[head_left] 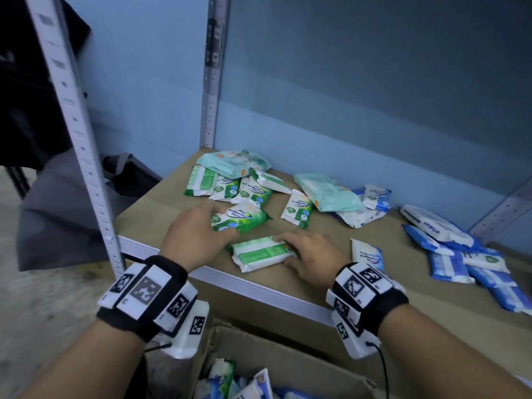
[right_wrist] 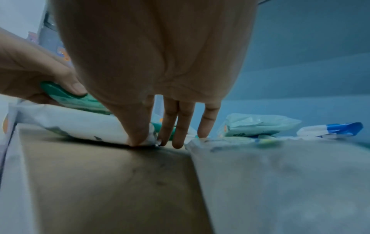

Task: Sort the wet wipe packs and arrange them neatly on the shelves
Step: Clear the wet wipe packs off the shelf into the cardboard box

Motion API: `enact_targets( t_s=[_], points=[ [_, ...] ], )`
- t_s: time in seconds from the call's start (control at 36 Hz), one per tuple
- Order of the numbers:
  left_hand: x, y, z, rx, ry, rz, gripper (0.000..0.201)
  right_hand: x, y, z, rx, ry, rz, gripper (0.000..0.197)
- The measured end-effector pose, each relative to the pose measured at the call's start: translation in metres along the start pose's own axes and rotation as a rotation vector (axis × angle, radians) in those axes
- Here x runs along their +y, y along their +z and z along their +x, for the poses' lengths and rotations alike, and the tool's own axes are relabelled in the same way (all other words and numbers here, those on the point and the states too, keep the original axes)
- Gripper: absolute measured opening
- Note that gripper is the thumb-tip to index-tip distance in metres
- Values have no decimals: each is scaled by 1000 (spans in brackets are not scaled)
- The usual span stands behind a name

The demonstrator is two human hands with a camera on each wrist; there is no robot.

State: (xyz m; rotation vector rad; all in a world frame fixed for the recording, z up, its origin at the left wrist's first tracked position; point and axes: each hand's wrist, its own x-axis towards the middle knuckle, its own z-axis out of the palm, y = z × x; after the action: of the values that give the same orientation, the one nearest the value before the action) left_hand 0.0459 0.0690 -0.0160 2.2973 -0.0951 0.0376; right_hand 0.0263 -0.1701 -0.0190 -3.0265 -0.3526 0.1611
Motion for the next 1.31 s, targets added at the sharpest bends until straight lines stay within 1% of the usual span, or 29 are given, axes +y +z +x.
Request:
enact_targets(
  t_s=[0.11,0.19,0.22,0.28,0.31,0.39,0.47,0.61,0.72,0.81,0.92,1.03,1.14,1.22,1.31],
  points=[
    [-2,-4,-1,6,23,-68,40,3,-11,4,-43,9,114,36],
    [-1,-6,-2,18,31,-128,41,5,-19,5,-29,67,273,43],
    [-1,-7,-2,23,33,-138,41,5,-21,4,-20,86,331,40],
    [0,-7,-1,28,37,-161,43,5,-23,3,0,127,448,22],
    [1,-7,-1,26,37,-184,44,6,-23,2,9,139,497,16],
    [4,-4,-4,-14,59,-240,43,8,-22,2,8,156,558,14],
    [8,2,-7,-84,105,-253,41,12,-17,2,51,162,498,12],
    [13,14,-11,-168,152,-169,40,23,-13,-6,107,163,411,20],
    [14,21,-13,-210,181,-85,41,29,-18,-23,143,156,229,27],
    [13,26,-14,-256,223,47,42,39,-18,-38,160,211,80,29],
    [14,31,-18,-273,278,132,45,48,-12,-55,120,289,97,42],
    [18,36,-22,-259,274,178,55,43,-5,-68,66,353,79,57],
    [22,40,-24,-246,293,269,59,36,-2,-73,82,376,78,48],
    [24,39,-25,-247,295,303,60,38,-7,-74,123,401,188,39],
    [24,39,-26,-263,282,315,62,44,-17,-77,203,390,265,28]
  ],
)
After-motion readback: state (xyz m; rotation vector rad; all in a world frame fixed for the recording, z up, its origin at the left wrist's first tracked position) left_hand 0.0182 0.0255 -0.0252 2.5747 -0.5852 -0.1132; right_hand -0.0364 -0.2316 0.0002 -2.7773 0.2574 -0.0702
